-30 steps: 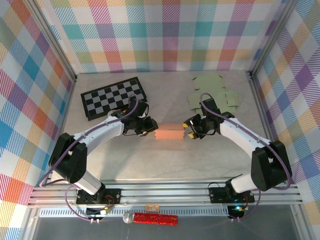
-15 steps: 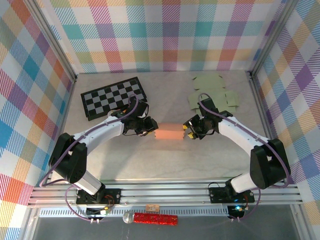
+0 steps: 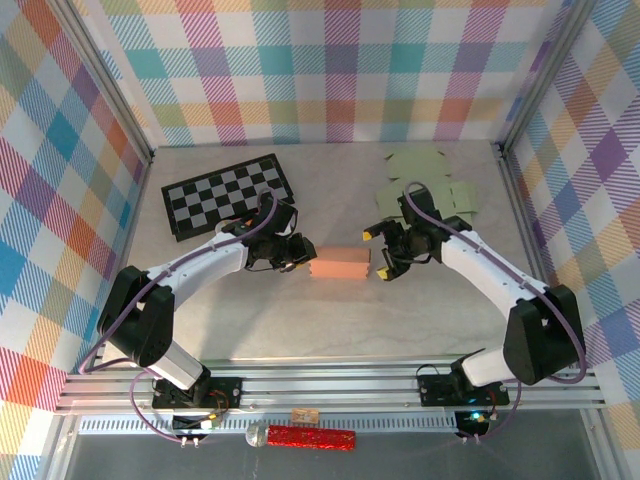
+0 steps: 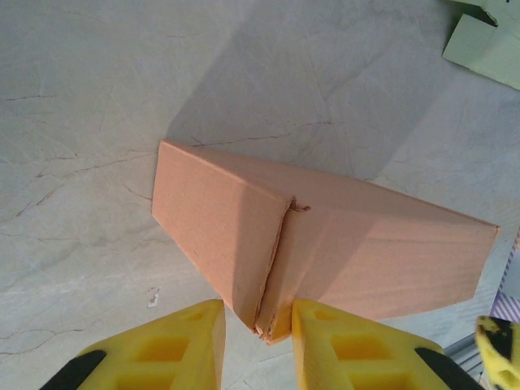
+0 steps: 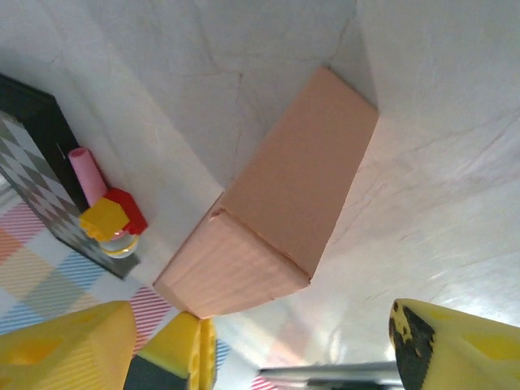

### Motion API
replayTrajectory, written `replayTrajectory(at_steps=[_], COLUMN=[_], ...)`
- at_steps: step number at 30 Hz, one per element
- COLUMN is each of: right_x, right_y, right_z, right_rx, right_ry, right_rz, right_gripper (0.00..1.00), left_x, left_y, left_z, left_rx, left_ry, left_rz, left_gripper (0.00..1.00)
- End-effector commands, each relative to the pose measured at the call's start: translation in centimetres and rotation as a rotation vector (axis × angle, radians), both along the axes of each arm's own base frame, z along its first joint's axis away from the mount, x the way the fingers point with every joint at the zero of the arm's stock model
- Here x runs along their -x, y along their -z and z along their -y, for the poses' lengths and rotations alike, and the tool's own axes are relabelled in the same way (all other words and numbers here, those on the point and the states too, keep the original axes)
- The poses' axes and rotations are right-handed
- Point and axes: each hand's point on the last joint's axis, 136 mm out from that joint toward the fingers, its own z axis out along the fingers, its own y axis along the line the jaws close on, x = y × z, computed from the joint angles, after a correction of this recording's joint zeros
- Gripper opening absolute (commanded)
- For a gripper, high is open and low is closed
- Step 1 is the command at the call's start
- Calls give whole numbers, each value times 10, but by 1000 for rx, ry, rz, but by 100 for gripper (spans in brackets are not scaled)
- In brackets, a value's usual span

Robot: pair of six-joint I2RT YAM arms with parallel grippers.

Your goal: Fold the paper box

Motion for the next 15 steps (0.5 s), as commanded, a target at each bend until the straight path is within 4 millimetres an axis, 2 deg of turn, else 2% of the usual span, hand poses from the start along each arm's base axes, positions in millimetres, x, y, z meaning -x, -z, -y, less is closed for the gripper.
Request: replayTrajectory(at_steps=[1, 8, 15], right_x=[0, -21, -22], right_y=[12, 18, 40], right_z=[-17, -20, -27], right_rx=[-144, -169, -167], right_ry=[142, 242, 228], right_rz=[-148, -148, -193], right_gripper=[85, 87, 83], left_x=[10, 11, 15], left_y=[11, 10, 10], left_z=[-9, -7, -9], left_rx=[-24, -14, -11], left_ry=[12, 15, 13], left_rz=[-31, -29, -29], left_gripper=[27, 27, 27])
